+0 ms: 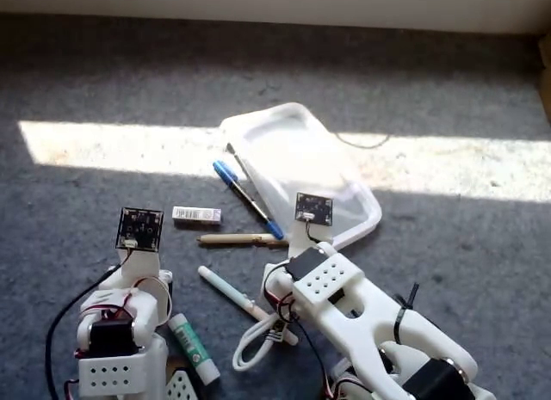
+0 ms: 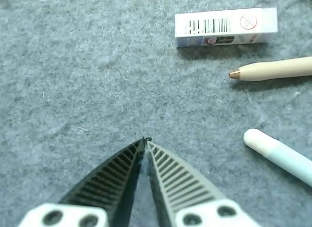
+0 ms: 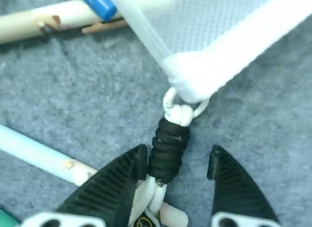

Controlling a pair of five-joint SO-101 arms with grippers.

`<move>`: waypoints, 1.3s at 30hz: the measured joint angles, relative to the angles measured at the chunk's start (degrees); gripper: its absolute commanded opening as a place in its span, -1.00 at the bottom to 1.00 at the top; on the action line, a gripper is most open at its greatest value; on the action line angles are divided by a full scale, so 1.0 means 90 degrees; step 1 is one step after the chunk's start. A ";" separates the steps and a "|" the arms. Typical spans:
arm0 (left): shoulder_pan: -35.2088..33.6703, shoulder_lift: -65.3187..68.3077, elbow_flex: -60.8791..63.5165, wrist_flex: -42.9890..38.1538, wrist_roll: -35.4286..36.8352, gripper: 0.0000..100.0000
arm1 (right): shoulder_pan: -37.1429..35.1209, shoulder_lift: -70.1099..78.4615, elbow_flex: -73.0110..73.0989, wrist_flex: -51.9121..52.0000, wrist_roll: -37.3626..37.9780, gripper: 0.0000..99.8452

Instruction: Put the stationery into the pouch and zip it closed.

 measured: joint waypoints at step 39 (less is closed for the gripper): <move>0.0000 0.0000 -0.0029 0.0000 0.0000 -0.98 | 0.0830 -0.2120 0.0020 0.0606 0.3614 -0.99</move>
